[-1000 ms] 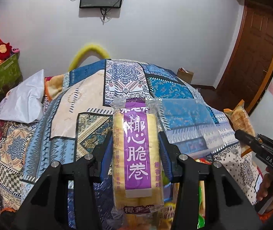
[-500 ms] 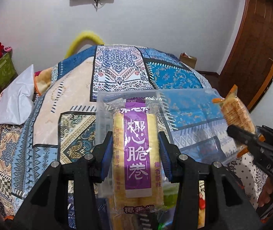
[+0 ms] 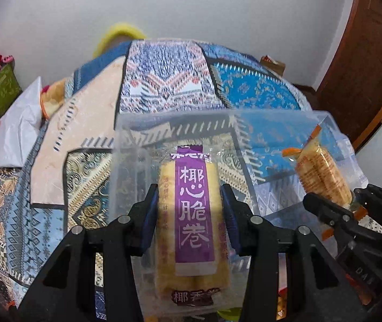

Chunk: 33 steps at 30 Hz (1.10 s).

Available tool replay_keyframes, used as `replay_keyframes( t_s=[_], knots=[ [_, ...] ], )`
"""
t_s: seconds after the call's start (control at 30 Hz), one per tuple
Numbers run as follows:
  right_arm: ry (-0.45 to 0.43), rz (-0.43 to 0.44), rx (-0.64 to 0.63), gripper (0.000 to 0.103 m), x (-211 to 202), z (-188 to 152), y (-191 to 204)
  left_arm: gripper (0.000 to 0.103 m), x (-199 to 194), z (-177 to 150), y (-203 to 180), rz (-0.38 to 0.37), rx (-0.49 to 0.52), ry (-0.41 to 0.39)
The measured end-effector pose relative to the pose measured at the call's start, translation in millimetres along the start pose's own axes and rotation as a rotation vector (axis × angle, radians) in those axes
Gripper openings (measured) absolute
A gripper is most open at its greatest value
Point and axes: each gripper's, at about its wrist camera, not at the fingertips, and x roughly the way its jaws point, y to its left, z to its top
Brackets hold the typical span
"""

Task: Organize snacks
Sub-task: 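Carry both snacks into the clear box and open both tools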

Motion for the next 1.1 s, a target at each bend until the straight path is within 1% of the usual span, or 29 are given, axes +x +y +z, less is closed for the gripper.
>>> replay_keyframes(
  t_s=[0.1, 0.2, 0.37, 0.4, 0.47, 0.5, 0.53, 0.6, 0.67, 0.8, 0.87, 0.9, 0.93, 1.03, 1.1],
  knots=[
    [0.016, 0.006, -0.002, 0.023, 3, -1, 0, 0.045, 8, -3, -6, 0.013, 0.030, 0.026],
    [0.036, 0.007, -0.011, 0.023, 3, -2, 0, 0.045, 10, -5, -11, 0.042, 0.059, 0.034],
    [0.058, 0.001, -0.022, 0.024, 3, -1, 3, 0.046, 6, -5, -11, 0.019, 0.047, 0.055],
    [0.061, 0.009, -0.016, 0.025, 2, -1, 3, 0.046, 3, -5, -10, 0.016, 0.044, 0.055],
    [0.063, 0.020, -0.006, 0.033, -1, 0, 2, 0.046, -5, -4, -10, 0.011, 0.041, 0.046],
    [0.053, 0.018, -0.004, 0.038, -5, 0, 2, 0.046, -12, -5, -10, 0.007, 0.043, 0.036],
    [0.043, 0.014, -0.003, 0.040, -9, 0, 3, 0.046, -16, -5, -10, 0.005, 0.045, 0.029],
    [0.021, 0.016, -0.002, 0.041, -21, 0, 3, 0.048, -30, -6, -11, 0.007, 0.056, 0.005],
    [0.003, 0.017, 0.000, 0.041, -32, 0, 4, 0.057, -45, -8, -12, 0.015, 0.067, -0.021],
    [-0.047, 0.014, -0.005, 0.043, -62, -2, 7, 0.061, -83, -17, -12, 0.008, 0.083, -0.080],
    [-0.077, 0.009, -0.009, 0.049, -78, -5, 9, 0.065, -99, -24, -12, 0.002, 0.090, -0.094],
    [-0.093, 0.007, -0.010, 0.054, -85, -7, 10, 0.066, -105, -27, -11, 0.003, 0.091, -0.100],
    [-0.113, 0.002, -0.015, 0.055, -95, -9, 12, 0.067, -114, -32, -11, 0.003, 0.090, -0.108],
    [-0.142, -0.012, -0.025, 0.055, -114, -17, 17, 0.067, -134, -46, -8, -0.003, 0.096, -0.123],
    [-0.154, -0.002, -0.020, 0.056, -124, -24, 19, 0.068, -144, -57, -6, 0.001, 0.101, -0.128]
  ],
)
